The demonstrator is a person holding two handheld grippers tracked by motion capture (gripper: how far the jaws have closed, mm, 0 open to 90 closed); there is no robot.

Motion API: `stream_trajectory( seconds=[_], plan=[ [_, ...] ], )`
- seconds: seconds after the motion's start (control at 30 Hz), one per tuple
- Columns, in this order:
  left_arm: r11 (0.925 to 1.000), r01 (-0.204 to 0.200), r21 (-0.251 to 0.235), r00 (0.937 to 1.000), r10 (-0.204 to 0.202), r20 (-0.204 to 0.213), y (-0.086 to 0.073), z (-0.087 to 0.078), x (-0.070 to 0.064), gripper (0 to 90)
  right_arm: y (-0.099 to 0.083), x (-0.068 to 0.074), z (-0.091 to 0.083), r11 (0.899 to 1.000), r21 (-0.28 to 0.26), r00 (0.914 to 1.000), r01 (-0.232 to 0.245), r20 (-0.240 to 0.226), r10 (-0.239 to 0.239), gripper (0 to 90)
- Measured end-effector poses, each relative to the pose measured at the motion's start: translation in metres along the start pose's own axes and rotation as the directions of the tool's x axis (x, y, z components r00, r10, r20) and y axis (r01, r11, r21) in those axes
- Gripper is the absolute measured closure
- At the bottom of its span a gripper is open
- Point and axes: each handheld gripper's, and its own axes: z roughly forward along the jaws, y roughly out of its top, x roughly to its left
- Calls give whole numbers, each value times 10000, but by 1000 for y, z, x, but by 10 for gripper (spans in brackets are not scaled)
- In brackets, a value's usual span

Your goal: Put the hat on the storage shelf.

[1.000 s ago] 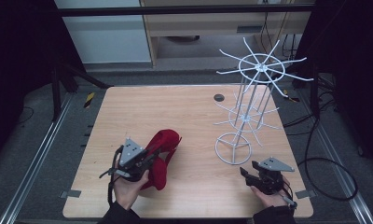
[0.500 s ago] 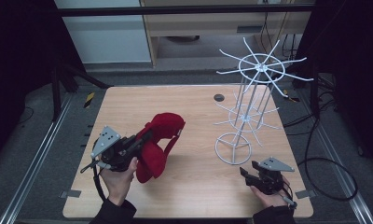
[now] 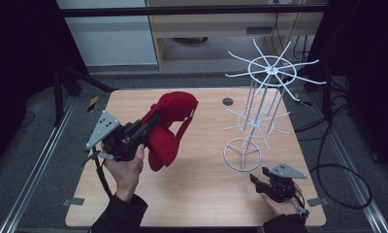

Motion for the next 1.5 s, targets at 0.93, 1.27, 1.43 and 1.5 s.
stream_trajectory(
  seconds=[0.93, 1.27, 1.43, 1.5],
  plan=[
    [9768, 472, -2090, 9902, -182, 1386, 76, 3, -38, 845, 0, -2, 2, 10000, 38, 10000, 54, -11, -54, 439],
    [9695, 421, -2415, 9833, 27, 1821, 95, 7, -56, 845, 0, -1, 2, 10000, 26, 10000, 59, -47, -59, 441],
    [9731, 374, -2275, 9786, 104, 2055, 95, 17, -65, 845, 0, -1, 2, 10000, 26, 10000, 53, -77, -52, 441],
    [9758, 322, -2164, 9777, 142, 2093, 93, 22, -68, 845, 0, -1, 2, 10000, 31, 9999, 90, -69, -90, 441]
  ],
)
